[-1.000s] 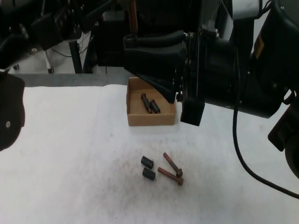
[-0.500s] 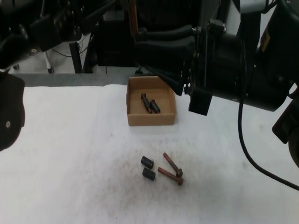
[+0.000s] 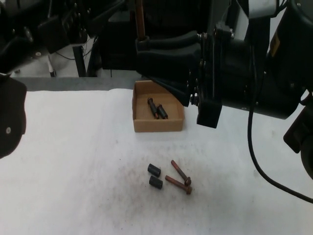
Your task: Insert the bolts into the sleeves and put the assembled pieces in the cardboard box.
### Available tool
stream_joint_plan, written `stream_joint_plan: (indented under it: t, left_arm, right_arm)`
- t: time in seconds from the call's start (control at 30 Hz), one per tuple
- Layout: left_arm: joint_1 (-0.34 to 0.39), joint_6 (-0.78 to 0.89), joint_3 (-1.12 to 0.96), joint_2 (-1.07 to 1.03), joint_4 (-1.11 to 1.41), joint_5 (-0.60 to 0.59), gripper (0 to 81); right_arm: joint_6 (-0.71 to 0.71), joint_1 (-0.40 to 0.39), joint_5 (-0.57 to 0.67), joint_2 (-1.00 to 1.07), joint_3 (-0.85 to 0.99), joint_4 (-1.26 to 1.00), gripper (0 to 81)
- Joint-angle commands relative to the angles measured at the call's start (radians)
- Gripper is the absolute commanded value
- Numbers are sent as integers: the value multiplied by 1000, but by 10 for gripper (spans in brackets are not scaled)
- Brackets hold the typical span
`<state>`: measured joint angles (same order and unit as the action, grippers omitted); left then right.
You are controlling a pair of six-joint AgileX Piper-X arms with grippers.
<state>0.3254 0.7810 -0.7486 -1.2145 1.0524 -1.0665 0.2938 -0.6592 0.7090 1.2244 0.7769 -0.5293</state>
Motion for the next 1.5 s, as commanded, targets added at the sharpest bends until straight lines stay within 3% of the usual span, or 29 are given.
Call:
stream_joint_plan:
  t: [0.0, 1.47]
  left_arm:
    - [3, -4, -8, 0, 4, -15, 4]
    - [7, -13, -8, 0, -48, -7, 4]
  right_arm:
    - [-2, 5, -3, -5, 7, -37, 8]
    - [2, 19, 0, -5, 48, 55, 8]
